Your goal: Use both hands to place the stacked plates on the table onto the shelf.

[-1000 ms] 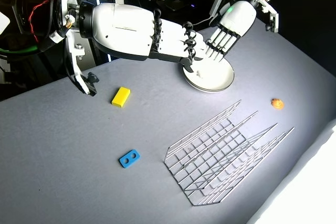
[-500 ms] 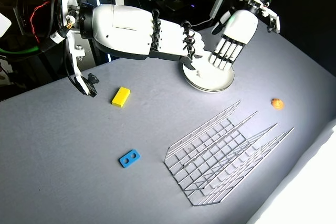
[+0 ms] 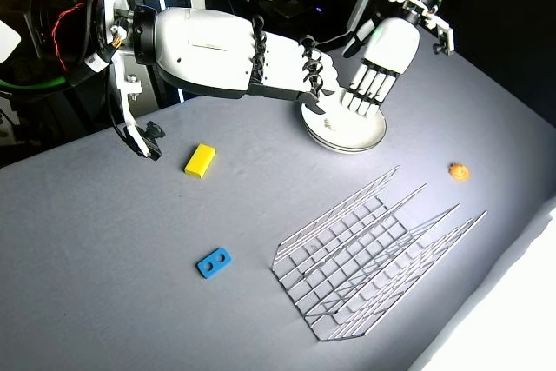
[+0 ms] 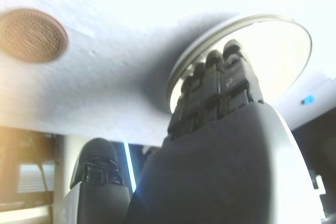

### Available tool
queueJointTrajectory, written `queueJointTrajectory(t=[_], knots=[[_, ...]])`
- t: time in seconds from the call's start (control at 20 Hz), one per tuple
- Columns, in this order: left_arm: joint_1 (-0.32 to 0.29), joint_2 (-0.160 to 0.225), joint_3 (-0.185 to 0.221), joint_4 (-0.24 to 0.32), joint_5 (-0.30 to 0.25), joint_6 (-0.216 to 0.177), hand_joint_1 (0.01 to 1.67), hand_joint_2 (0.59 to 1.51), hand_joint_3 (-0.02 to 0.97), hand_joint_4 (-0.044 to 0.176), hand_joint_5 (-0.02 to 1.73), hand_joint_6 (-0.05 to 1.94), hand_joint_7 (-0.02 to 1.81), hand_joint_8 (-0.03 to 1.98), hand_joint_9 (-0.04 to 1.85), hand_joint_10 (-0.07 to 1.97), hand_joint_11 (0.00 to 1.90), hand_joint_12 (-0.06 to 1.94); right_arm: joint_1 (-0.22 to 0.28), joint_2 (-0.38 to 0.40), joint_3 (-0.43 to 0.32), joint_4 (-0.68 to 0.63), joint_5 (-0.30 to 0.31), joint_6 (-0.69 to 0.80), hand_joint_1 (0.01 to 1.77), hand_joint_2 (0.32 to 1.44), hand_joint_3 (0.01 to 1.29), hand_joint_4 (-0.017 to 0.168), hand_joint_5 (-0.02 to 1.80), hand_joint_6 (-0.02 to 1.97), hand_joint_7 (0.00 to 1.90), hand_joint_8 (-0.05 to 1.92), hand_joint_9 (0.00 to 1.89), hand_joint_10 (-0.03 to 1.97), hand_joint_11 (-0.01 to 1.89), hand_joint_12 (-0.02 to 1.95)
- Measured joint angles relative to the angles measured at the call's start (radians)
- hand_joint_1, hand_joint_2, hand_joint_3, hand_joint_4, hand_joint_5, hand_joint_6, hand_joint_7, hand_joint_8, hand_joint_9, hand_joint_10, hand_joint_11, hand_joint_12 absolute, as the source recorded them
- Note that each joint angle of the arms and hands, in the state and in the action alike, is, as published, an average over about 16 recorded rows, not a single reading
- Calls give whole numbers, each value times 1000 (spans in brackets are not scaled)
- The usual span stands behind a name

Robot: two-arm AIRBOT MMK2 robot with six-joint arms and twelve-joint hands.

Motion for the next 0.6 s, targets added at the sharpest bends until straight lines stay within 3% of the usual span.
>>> queueJointTrajectory(t=[0.3, 0.6], knots=[[6, -15, -40, -41, 37, -12, 18, 1159, 15, -9, -6, -21, -8, 10, 20, 6, 16, -11, -8, -17, 0, -7, -4, -39, 966, 1085, 15, -4, 52, 17, 39, 10, 58, 3, 13, 589], [4, -32, -86, -111, 85, -18, 22, 1165, 15, -9, -4, -22, -13, 2, 19, 6, 16, -11, -17, -83, 6, -12, -31, -151, 955, 1097, 15, -2, 56, 18, 30, 11, 45, 4, 13, 548]])
